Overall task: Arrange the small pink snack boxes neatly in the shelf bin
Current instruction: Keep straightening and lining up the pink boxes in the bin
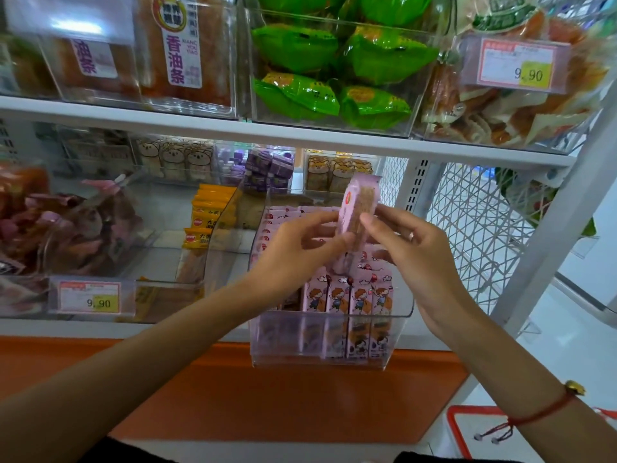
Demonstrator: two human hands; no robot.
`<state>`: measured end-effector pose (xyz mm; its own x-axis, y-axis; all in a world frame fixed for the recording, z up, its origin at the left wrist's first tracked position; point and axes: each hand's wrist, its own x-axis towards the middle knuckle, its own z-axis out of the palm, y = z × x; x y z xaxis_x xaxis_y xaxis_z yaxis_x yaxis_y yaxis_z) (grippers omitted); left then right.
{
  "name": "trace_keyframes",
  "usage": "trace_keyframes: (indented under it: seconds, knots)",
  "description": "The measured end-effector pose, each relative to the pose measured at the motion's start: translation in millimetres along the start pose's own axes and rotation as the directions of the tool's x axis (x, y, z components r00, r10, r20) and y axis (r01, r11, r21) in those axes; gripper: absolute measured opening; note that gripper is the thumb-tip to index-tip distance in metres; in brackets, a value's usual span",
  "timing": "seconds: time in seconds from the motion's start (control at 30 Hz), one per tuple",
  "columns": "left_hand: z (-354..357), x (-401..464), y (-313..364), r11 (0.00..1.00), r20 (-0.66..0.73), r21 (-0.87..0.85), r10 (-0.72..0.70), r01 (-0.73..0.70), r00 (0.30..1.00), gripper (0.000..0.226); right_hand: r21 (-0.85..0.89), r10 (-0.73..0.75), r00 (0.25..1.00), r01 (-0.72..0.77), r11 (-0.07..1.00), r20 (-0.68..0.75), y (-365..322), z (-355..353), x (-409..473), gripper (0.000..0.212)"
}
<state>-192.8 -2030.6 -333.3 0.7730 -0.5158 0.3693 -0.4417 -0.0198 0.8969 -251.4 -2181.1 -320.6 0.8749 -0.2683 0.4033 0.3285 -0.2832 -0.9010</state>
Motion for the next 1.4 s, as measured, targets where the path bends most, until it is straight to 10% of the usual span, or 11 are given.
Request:
trace_keyframes:
  seconds: [0.3, 0.73, 1.07, 1.2, 1.4]
  knots:
    - [-6, 2, 0, 0.923, 0.172, -0.159, -0.325, 0.352, 0.930, 0.025, 0.027, 0.221, 0.974, -0.223, 0.974, 0.051, 10, 1, 2, 0.021]
    - [-12, 0, -2, 0.989, 0.058, -0.112, 0.099, -0.092, 0.993, 0.050, 0.079, -0.111, 0.989, 0.103, 0.992, 0.094, 9, -2, 0, 0.042]
    - [-9, 0, 1, 0.986, -0.126, 0.096, 0.149, -0.137, 0.981, 0.045, -0.033, -0.033, 0.999, 0.034, 0.999, 0.014, -2, -3, 1, 0.079]
    - [-4, -2, 1, 0.900, -0.107, 0.358, 0.305, -0.249, 0.946, 0.042, -0.065, -0.054, 0.999, 0.053, 0.996, -0.007, -7, -4, 1, 0.046]
    - [-11, 6, 4, 0.996, 0.069, 0.093, 0.001, -0.007, 0.998, 0.052, 0.148, 0.036, 0.996, -0.047, 0.988, 0.082, -9, -21, 10, 0.042]
